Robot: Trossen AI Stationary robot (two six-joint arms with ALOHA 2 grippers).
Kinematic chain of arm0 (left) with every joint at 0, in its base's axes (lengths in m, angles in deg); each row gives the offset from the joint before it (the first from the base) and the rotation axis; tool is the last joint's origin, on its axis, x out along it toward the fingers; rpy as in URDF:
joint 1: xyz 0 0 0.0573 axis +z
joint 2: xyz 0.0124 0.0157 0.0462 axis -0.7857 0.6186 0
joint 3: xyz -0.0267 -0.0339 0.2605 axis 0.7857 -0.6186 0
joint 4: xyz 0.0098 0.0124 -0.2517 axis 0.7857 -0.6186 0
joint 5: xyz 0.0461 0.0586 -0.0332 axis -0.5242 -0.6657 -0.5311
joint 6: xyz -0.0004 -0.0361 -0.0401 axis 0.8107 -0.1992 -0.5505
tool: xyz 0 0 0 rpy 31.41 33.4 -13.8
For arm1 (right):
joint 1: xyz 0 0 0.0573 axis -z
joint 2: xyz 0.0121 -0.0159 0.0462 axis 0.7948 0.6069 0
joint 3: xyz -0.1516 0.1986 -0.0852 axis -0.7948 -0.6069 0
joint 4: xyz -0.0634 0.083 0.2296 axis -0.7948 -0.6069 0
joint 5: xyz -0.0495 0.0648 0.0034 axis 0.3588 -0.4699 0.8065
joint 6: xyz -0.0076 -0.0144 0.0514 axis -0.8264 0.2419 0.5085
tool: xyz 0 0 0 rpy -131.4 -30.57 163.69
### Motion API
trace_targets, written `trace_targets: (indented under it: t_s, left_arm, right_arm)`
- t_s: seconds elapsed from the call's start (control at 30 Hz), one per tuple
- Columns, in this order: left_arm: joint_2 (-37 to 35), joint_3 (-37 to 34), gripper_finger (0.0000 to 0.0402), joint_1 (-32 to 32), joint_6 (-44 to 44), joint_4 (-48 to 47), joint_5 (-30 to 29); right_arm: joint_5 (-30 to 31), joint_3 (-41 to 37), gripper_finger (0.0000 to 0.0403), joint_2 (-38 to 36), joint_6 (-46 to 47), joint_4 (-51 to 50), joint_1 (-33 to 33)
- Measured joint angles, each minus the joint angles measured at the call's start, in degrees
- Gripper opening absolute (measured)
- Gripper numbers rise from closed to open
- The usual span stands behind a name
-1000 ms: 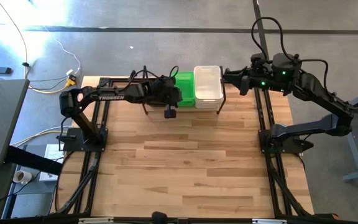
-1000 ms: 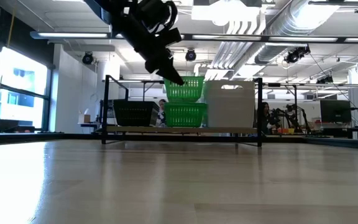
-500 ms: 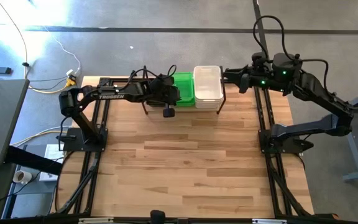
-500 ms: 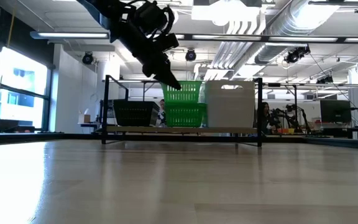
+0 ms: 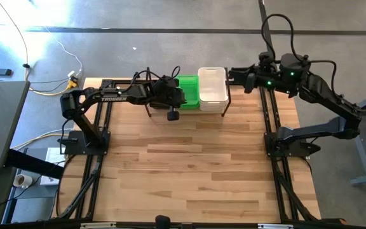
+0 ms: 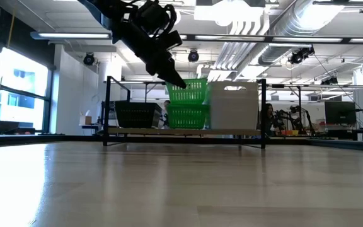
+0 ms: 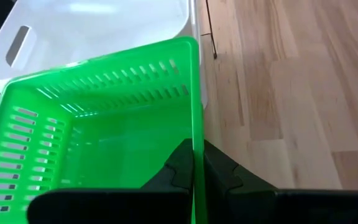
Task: Stack baskets on shelf by color
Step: Stack the green bin on the stacked green bins on the shelf
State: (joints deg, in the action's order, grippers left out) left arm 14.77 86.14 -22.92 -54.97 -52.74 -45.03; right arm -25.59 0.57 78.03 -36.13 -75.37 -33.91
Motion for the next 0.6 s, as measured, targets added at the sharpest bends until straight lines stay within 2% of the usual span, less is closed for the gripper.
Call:
trace_targets:
  t_s: [0.37, 0.6]
  left_arm:
    - [0.0, 0.0, 0.0003, 0.0, -1.3, -0.4, -0.4]
    - [0.0, 0.0, 0.0035, 0.0, -0.7, -0.1, -1.5]
  right_arm:
    - [0.8, 0.0, 0.0139, 0.0, 0.2, 0.4, 0.0]
    - [0.8, 0.0, 0.0139, 0.0, 0.2, 0.5, 0.0]
